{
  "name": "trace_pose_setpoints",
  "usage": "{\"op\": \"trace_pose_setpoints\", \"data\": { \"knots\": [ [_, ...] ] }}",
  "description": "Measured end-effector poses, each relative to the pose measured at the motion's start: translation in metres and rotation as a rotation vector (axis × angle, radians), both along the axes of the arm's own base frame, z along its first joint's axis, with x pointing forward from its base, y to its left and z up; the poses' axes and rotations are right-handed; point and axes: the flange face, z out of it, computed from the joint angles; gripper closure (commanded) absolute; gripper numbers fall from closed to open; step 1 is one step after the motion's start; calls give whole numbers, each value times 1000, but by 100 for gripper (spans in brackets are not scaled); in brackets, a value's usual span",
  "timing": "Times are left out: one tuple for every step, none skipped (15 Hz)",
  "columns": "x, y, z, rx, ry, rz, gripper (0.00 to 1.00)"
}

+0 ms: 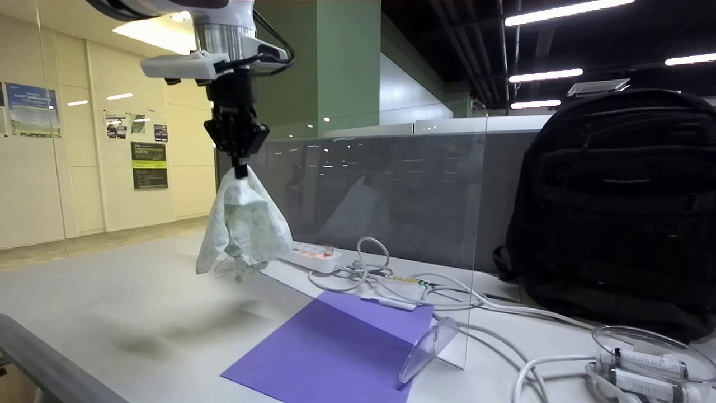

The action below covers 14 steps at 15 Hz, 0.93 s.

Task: Hang the white cloth on the glass panel

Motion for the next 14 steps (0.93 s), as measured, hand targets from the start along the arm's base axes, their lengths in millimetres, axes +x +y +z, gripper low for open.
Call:
{"op": "trace_pose_setpoints", "data": {
  "knots": [
    [-1, -1, 3, 0, -3, 3, 99],
    [-1, -1, 3, 0, -2, 5, 100],
    [-1, -1, 2, 0, 1, 5, 100],
    [-1, -1, 1, -1, 3, 6, 100],
    [-1, 0, 0, -1, 0, 7, 100],
    [0, 1, 1, -1, -12, 8, 100],
    [2, 2, 3, -1, -30, 10, 100],
    [3, 4, 6, -1, -53, 13, 100],
    [5, 7, 10, -2, -78, 17, 100],
    [8, 9, 16, -2, -104, 22, 100],
    [11, 12, 23, -5, -133, 30, 100],
    [14, 15, 31, -9, -163, 39, 100],
    [18, 18, 40, -12, -190, 48, 100],
    [22, 22, 50, -16, -221, 58, 100]
  ]
}}
